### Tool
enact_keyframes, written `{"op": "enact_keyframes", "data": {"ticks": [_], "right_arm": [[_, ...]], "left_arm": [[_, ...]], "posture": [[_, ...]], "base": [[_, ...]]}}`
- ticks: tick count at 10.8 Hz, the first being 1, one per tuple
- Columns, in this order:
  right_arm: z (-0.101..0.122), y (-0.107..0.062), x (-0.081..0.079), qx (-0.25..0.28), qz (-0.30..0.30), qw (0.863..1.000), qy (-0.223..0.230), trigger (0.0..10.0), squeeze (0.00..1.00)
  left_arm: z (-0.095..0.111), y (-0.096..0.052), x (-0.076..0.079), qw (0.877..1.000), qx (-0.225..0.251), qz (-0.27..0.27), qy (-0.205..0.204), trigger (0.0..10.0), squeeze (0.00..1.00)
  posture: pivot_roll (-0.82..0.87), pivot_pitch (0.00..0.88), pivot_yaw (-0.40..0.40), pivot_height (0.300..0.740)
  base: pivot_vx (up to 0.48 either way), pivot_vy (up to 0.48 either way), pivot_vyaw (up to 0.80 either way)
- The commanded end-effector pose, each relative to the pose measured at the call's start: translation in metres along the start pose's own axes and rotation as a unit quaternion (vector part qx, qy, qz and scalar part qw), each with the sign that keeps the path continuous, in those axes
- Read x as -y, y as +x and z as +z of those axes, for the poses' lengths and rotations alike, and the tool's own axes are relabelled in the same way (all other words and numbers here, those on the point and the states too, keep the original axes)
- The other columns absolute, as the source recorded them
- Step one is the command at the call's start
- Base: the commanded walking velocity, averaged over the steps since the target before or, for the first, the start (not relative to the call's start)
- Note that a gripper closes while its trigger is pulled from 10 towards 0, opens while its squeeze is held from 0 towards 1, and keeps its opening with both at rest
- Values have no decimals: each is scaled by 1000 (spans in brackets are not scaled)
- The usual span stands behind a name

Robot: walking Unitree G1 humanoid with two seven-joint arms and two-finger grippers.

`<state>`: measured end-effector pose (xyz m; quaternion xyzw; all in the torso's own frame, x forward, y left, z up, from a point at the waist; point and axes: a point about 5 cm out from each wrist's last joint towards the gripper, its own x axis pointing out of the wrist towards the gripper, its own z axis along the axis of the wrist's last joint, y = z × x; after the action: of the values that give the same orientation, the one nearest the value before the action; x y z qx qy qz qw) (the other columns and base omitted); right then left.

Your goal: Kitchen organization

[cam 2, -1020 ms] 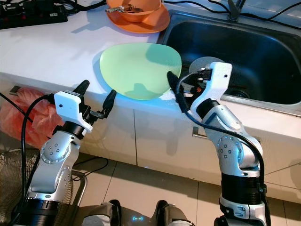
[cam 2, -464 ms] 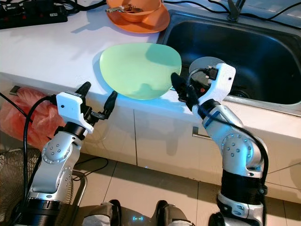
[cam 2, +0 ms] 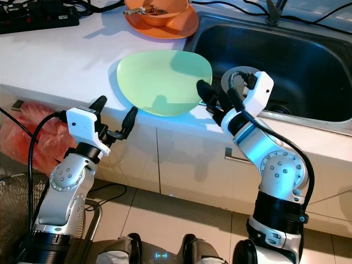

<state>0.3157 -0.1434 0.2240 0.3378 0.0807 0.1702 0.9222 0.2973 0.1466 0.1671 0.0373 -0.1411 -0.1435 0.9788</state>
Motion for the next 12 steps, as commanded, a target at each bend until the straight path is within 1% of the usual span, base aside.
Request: {"op": "enact_keyframes", "data": {"ticks": [1, 5, 9, 12], "right_arm": [[1, -2, 1, -4, -5, 1000, 7, 10000, 0], [-3, -1, 0, -23, -6, 1000, 17, 10000, 0], [-9, 3, -6, -27, 15, 999, 38, 10000, 0], [-17, 6, -5, -34, 16, 998, 46, 10000, 0]], "left_arm": [[-3, 0, 3, 1000, -8, -8, -4, 10000, 0], [-4, 1, 5, 1000, -11, -11, -7, 10000, 0], [-3, 1, 7, 1000, -10, -13, -11, 10000, 0], [-3, 1, 7, 1000, -11, -11, -11, 10000, 0]], "posture": [[87, 203, -88, 740], [93, 193, -93, 740], [97, 186, -93, 740], [106, 196, -94, 740]], "base": [[0, 0, 0], [0, 0, 0], [0, 0, 0], [0, 0, 0]]}}
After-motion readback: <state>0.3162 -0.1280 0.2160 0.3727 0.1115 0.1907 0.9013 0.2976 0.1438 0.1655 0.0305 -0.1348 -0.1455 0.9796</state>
